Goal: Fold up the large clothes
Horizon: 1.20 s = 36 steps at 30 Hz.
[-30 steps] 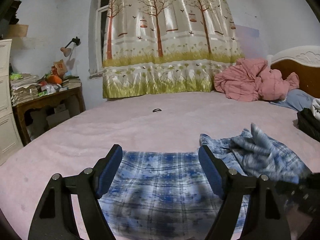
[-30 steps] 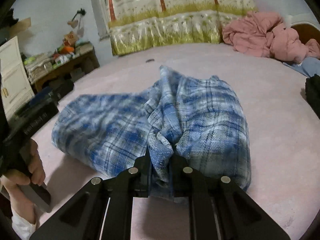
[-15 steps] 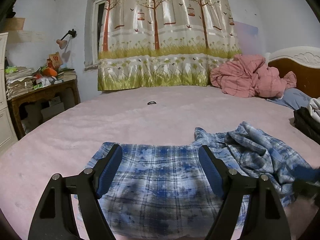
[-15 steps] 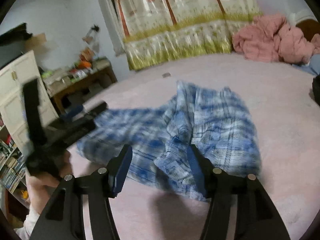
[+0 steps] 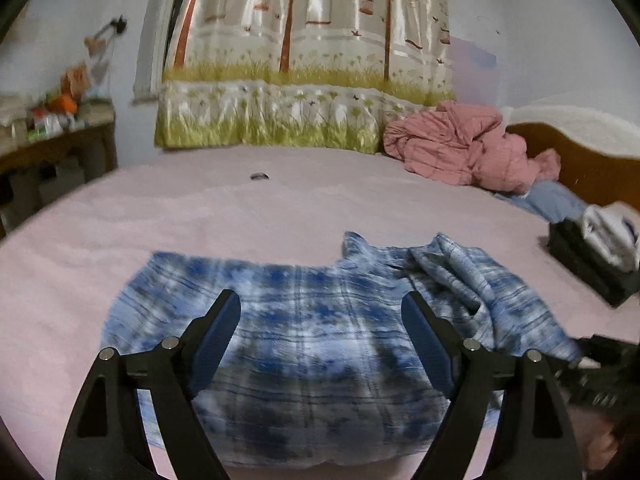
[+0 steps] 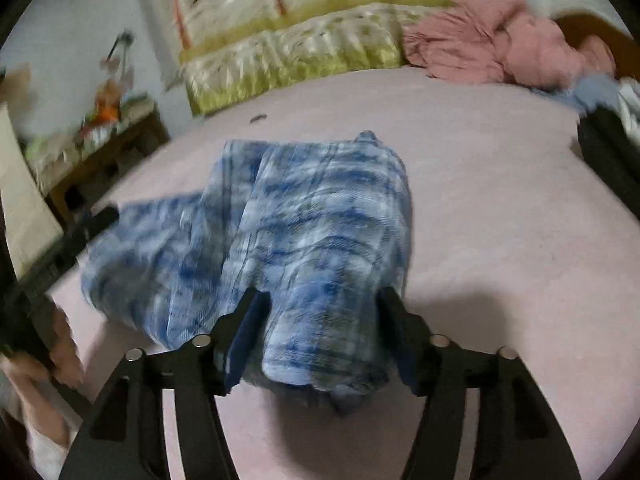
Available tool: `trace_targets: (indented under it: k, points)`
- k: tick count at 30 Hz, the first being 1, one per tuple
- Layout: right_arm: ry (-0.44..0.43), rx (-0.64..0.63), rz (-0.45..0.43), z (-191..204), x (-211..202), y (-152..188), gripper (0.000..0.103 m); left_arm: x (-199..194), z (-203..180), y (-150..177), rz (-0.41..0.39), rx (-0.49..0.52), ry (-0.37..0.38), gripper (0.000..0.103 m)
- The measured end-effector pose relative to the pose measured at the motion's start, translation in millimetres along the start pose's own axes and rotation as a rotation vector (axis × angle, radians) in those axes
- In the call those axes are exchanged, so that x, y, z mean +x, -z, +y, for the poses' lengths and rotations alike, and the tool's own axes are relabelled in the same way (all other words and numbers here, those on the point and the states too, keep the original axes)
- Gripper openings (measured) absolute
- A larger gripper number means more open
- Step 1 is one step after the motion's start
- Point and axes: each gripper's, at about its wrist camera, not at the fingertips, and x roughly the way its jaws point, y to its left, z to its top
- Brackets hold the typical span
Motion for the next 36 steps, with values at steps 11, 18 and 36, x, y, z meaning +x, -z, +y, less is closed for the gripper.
trace_targets:
  k: [11,18,36]
  points:
    - [-0.035,0.19,-0.249,-34.5,-50.1,2.7,0.065,5.4,4.2,0.1,0.042,-0.013,-0.027,0.082]
    - [0.064,0.124,-0.249,-25.9,-52.1,1.5,0.065,26.7,17.0,-1.5,0.082,-0.065,0.113,0.009]
    - [0.044,0.176,-0.193,-37.3,-33.5,-7.0,0.066,9.2,25.8,65.6,0.348,-0.201,0.179,0.003]
